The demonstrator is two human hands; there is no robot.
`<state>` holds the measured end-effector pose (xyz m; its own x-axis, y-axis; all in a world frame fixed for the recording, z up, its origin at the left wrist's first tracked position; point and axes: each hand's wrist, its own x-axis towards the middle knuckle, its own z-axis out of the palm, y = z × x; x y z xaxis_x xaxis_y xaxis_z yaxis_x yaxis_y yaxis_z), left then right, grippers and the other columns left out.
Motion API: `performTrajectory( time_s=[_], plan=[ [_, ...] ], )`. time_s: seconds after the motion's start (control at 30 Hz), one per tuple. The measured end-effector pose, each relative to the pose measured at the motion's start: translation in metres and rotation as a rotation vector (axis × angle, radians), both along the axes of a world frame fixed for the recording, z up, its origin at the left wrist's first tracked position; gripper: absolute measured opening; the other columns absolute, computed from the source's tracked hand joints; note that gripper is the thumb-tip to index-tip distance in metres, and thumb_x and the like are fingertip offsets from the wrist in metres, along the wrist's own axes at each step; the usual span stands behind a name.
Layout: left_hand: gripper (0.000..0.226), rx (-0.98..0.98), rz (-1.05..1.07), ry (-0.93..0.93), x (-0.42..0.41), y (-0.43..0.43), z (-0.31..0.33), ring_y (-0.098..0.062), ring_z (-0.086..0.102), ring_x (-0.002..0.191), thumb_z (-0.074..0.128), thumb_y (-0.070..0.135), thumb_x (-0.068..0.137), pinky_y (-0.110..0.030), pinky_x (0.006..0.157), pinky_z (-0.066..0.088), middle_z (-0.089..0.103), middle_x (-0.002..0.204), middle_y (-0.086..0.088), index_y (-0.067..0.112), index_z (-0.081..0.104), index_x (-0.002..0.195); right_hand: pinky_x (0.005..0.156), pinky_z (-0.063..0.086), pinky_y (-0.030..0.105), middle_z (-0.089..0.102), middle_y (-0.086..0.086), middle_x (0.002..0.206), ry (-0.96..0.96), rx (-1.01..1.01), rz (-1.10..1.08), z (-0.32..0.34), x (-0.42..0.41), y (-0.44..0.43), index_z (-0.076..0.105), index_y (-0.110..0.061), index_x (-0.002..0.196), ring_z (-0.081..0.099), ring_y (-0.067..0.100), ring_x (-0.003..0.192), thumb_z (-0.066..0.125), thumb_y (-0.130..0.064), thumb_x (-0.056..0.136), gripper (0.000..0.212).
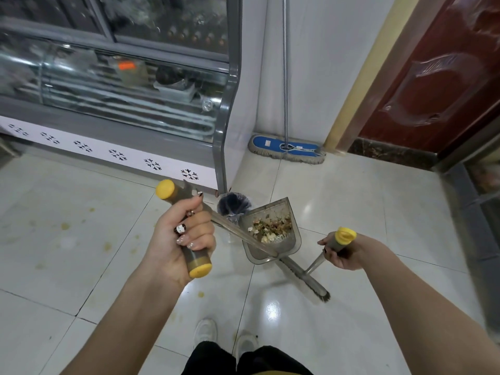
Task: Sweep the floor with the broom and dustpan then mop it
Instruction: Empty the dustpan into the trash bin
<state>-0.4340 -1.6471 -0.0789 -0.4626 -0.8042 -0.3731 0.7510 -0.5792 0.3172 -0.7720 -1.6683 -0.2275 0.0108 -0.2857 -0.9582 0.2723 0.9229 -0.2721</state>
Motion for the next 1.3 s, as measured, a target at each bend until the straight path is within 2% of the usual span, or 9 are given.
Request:
performTrajectory(
  time_s=[0.07,0.2,0.37,0.5,0.63,0.77,0.87,1.07,1.3],
  plan=[
    [0.046,-0.023,-0.021,-0.009,-0.002,0.004,0.003,-0.005,0.026,0.022,0.089,0.006,0.041,-0.014,0.024,0.029,0.032,0.034,0.005,0.016,0.044,0.045,0.031,0.044,0.017,0.05,0.01,0.045,-0.006,0.011,0.024,0.0,0.0,-0.001,0.054,-0.004,0.078,0.05,0.017,0.03,0.049,-0.005,0.089,0.012],
    [0.047,-0.03,-0.031,0.008,0.001,0.005,0.008,-0.004,0.016,0.029,0.088,0.005,0.043,-0.014,0.024,0.029,0.033,0.033,0.004,0.017,0.043,0.046,0.032,0.045,0.017,0.049,0.01,0.047,-0.02,0.022,0.052,-0.002,0.003,-0.003,0.056,-0.003,0.077,0.051,0.017,0.032,0.051,-0.006,0.088,0.012],
    [0.046,-0.018,-0.003,0.029,0.005,0.003,0.001,-0.006,0.018,0.027,0.088,0.006,0.045,-0.011,0.026,0.027,0.027,0.034,0.006,0.017,0.043,0.045,0.032,0.045,0.017,0.049,0.011,0.049,-0.06,0.032,0.052,-0.007,0.008,-0.006,0.056,-0.004,0.077,0.052,0.017,0.033,0.051,-0.006,0.087,0.012],
    [0.042,-0.008,0.026,0.05,0.009,-0.001,-0.01,-0.005,0.014,0.031,0.085,0.006,0.047,-0.011,0.027,0.026,0.032,0.033,0.005,0.016,0.044,0.046,0.034,0.046,0.017,0.05,0.01,0.054,-0.088,0.051,0.088,-0.01,0.011,-0.007,0.057,-0.005,0.078,0.053,0.016,0.035,0.053,-0.008,0.087,0.01],
    [0.037,0.017,0.129,0.06,0.022,-0.001,-0.026,-0.006,0.015,0.031,0.079,0.01,0.056,-0.01,0.027,0.026,0.021,0.039,0.008,0.017,0.044,0.047,0.036,0.046,0.017,0.05,0.01,0.055,-0.065,0.075,0.153,-0.013,0.013,-0.009,0.058,-0.004,0.077,0.053,0.016,0.036,0.059,-0.009,0.084,0.009],
    [0.036,0.014,0.181,0.081,0.024,-0.003,-0.043,-0.005,0.015,0.033,0.082,0.01,0.051,-0.01,0.028,0.027,0.034,0.035,0.004,0.016,0.047,0.047,0.037,0.046,0.017,0.051,0.01,0.055,-0.039,0.103,0.223,-0.013,0.02,-0.012,0.055,-0.006,0.079,0.05,0.015,0.035,0.063,-0.009,0.081,0.009],
    [0.039,0.016,0.232,0.114,0.022,-0.004,-0.052,-0.005,0.014,0.034,0.086,0.009,0.046,-0.01,0.028,0.026,0.035,0.035,0.004,0.016,0.047,0.047,0.036,0.046,0.017,0.051,0.01,0.054,-0.014,0.102,0.247,-0.012,0.027,-0.016,0.056,-0.007,0.081,0.051,0.015,0.034,0.062,-0.009,0.081,0.006],
    [0.04,0.04,0.346,0.19,0.022,0.0,-0.065,-0.009,0.034,0.025,0.082,0.008,0.052,-0.012,0.028,0.029,0.034,0.035,0.004,0.016,0.044,0.046,0.035,0.046,0.016,0.051,0.01,0.052,0.004,0.078,0.265,-0.011,0.036,-0.023,0.058,-0.006,0.078,0.05,0.015,0.033,0.059,-0.01,0.084,0.007],
    [0.031,0.091,0.466,0.179,0.021,-0.002,-0.066,-0.007,0.032,0.023,0.071,0.012,0.058,-0.014,0.027,0.028,0.031,0.035,0.006,0.017,0.041,0.049,0.037,0.047,0.018,0.053,0.011,0.052,-0.001,0.076,0.248,-0.017,0.036,-0.023,0.063,-0.005,0.081,0.054,0.017,0.035,0.06,-0.009,0.083,0.006]
  ],
)
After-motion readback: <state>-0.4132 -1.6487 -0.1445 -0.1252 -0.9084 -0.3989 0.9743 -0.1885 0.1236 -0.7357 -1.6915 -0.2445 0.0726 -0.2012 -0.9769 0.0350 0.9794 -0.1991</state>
